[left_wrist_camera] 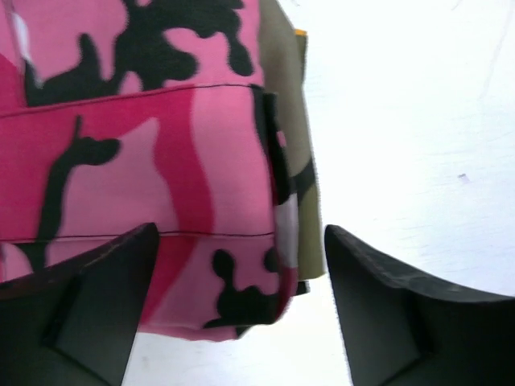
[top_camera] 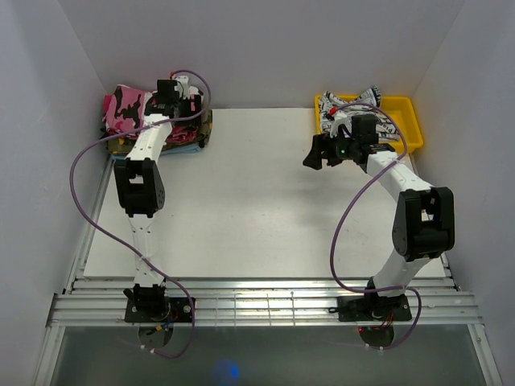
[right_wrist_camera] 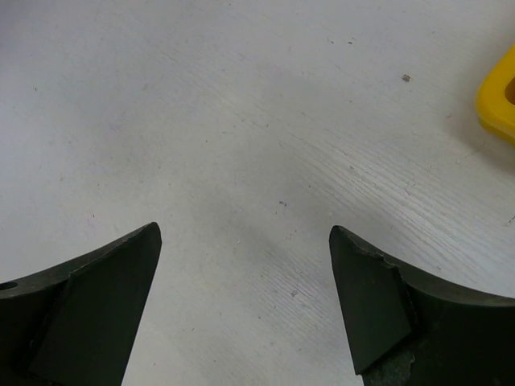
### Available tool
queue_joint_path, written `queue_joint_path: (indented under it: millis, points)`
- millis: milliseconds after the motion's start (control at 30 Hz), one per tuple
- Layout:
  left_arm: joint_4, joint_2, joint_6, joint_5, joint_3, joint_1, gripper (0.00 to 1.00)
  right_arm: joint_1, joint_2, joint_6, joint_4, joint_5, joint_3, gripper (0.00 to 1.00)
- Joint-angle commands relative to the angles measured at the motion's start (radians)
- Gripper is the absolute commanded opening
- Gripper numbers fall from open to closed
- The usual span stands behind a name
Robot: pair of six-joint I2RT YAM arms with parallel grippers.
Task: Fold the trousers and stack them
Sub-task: Neatly place the folded trousers to the corner
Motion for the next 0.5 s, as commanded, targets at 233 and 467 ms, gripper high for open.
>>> queue_joint_path:
  millis: [233,467]
  points:
    - [-0.213,-0.292,0.029,0.246,0.027,0.036,0.98,-0.079,-0.116,-0.144,-0.232,0.056,0.1,0.9]
    - [-0.283,-0.58,0.071,0.4,-0.512,0.095,0.98,-0.242,-0.352,-0.265,-0.359,0.081,-0.028,0.9]
